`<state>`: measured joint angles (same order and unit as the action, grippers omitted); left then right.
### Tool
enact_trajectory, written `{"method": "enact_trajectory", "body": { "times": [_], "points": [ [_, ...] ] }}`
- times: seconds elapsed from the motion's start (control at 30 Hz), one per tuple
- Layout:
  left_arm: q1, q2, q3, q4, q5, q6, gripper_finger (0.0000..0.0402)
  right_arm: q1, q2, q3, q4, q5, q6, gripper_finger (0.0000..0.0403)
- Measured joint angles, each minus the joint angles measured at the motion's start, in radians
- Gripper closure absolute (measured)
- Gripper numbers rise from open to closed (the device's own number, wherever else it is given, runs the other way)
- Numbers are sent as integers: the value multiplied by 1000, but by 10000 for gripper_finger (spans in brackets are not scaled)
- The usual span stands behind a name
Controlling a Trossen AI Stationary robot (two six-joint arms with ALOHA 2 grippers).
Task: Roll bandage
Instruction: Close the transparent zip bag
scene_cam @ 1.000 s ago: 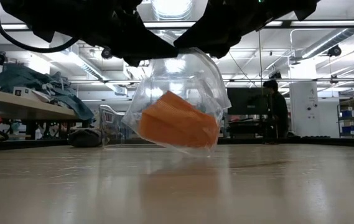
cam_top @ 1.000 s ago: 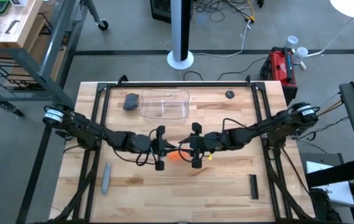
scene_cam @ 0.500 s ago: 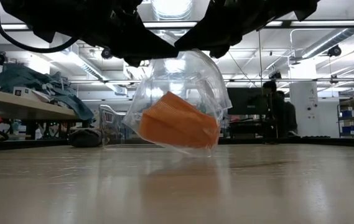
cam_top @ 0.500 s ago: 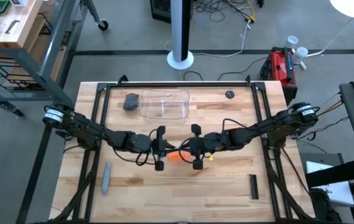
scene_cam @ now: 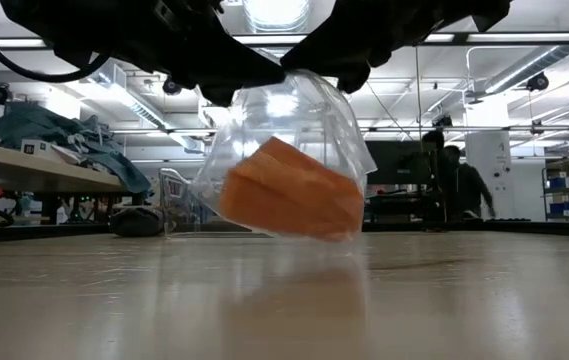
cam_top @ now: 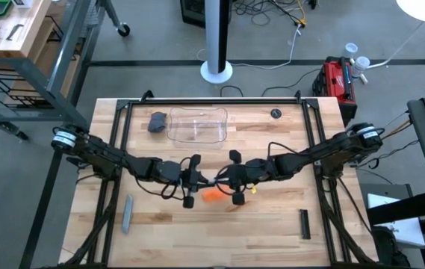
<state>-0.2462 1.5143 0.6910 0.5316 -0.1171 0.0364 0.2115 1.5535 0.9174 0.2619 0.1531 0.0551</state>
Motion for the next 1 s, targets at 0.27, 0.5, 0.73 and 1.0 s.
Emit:
{"method": "enact_trajectory", "body": {
  "times": [0.27, 0.5, 0.73, 1.0],
  "points": [
    [-5, 0, 0, -4, 11, 42, 401, 0, -35, 38, -98, -19, 0, 308],
    [-44, 0, 0, -26, -26, 185, 401, -1, -59, 111, -278, -21, -20, 293],
    [-57, 0, 0, -38, -29, 196, 401, 0, -59, 135, -310, -22, -90, 306],
    [-57, 0, 0, -46, -32, 191, 401, 0, -52, 136, -364, -23, 38, 328]
  ]
}}
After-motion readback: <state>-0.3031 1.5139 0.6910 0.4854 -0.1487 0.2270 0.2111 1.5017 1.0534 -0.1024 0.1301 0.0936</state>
